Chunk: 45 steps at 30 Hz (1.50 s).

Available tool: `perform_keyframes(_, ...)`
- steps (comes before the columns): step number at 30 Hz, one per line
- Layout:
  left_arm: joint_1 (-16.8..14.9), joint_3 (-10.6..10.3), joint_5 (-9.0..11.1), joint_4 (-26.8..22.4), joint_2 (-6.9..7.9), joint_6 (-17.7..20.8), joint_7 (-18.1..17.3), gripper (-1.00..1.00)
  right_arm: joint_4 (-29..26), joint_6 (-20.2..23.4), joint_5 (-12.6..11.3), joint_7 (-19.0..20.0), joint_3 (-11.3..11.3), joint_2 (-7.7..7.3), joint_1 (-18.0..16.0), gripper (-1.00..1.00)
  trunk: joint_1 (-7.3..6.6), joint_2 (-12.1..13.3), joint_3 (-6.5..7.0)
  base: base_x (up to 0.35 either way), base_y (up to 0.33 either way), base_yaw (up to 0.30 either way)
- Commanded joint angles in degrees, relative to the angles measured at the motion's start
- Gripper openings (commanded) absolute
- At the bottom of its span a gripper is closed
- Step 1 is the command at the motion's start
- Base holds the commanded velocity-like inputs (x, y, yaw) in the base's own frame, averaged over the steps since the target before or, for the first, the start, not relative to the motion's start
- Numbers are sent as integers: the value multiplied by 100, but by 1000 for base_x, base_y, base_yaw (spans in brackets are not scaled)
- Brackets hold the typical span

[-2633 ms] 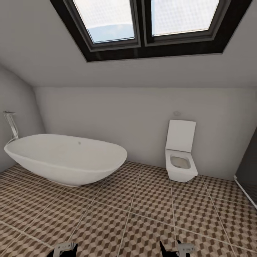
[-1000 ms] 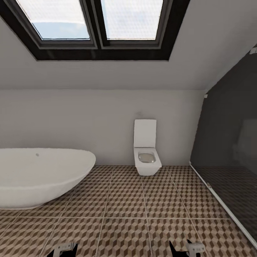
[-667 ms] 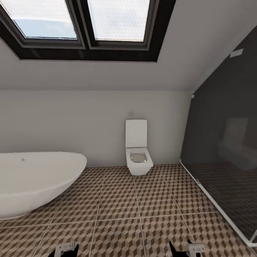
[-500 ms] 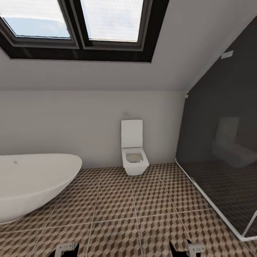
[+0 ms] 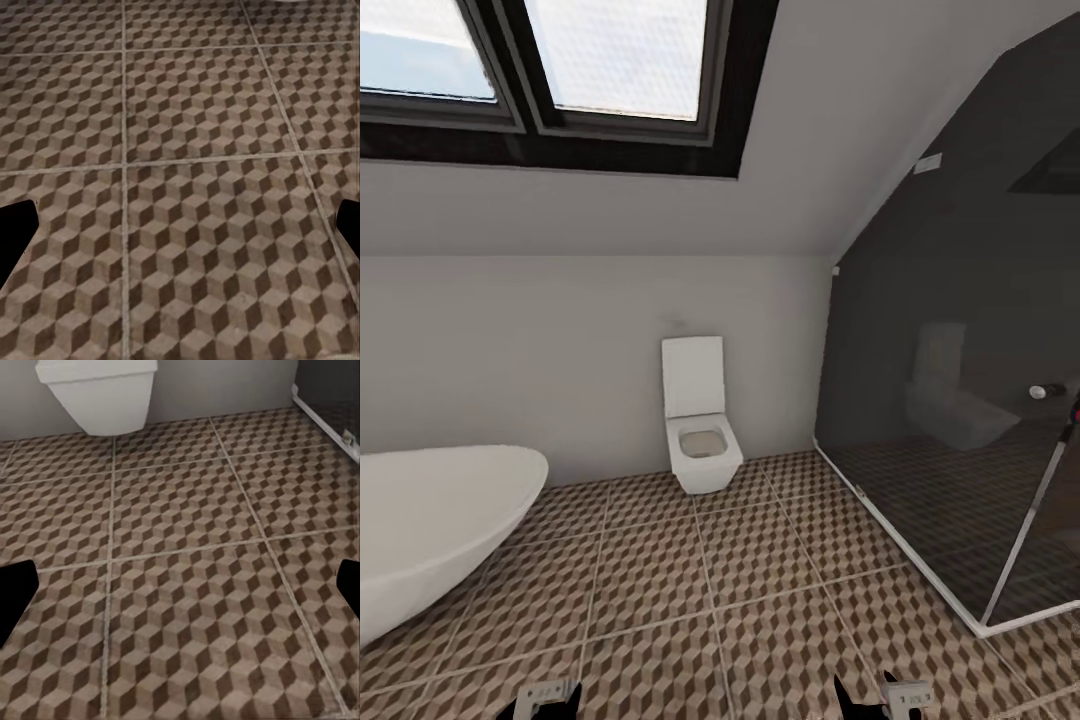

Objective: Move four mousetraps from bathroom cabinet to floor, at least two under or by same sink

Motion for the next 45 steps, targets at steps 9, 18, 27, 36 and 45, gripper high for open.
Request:
perform_keyframes(9,-9,47,11,23,4,-30,-55,100,7,-12,-61,42,24,4,-5,100,0,-4,-5,0,0,-249)
perform_keyframes(18,-9,47,11,23,4,-29,-53,100,7,-15,-61,42,24,10,-7,100,0,-4,-5,0,0,-232)
perform_keyframes(27,-9,47,11,21,4,-26,-53,100,7,-15,-61,42,24,13,-5,100,0,-4,-5,0,0,-220)
perform_keyframes(36,-9,47,11,23,4,-28,-54,100,7,-12,-61,44,24,18,-7,100,0,-4,-5,0,0,-218)
perform_keyframes(45,-9,47,11,23,4,-29,-52,100,7,-12,-61,42,24,30,-6,100,0,-4,-5,0,0,-218)
